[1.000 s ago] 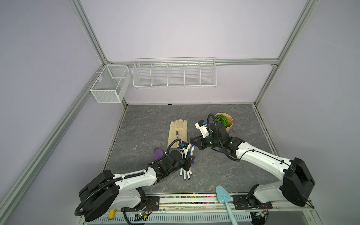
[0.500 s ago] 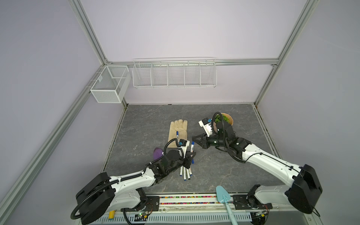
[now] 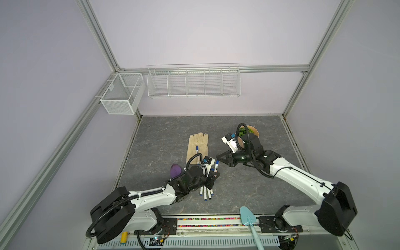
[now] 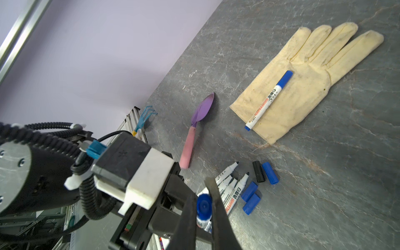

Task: Insert the pens into the pen caps
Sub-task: 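Press the blue cap down onto the marker held upright by the left gripper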

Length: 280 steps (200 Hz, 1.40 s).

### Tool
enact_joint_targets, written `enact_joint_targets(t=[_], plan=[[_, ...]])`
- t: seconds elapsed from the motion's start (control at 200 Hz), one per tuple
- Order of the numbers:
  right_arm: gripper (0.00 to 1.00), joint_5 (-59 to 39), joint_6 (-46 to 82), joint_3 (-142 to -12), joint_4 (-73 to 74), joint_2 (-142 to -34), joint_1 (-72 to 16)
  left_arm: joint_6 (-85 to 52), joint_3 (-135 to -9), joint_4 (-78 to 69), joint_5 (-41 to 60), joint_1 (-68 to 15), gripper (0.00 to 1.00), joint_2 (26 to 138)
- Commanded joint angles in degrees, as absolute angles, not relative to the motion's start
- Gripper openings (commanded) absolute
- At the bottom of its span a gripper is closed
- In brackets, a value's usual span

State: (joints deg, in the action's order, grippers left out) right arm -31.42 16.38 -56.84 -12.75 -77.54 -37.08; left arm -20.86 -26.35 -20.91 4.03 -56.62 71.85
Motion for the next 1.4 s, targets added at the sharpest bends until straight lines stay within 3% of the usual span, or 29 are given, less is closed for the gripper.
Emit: enact_joint_targets(t=[0.0,0.75,1.394], plan=[[0.09,-41.70,11.96,-59.06,-23.67,-79.42,-39.20,-19.21,-30.09,-21.46,3.25,-55.71,0.00,72.09],[0.08,-47.97,15.20,-55.71,-25.78,-80.35,-40.42,-18.41,-30.70,-25.59,1.93,-55.74,0.00,70.22],[0.08,-45.85,16.47,-57.83,-32.70,-85.12,-39.52,-12.68,-32.09,-22.58,2.90,-55.96,0.00,68.70]])
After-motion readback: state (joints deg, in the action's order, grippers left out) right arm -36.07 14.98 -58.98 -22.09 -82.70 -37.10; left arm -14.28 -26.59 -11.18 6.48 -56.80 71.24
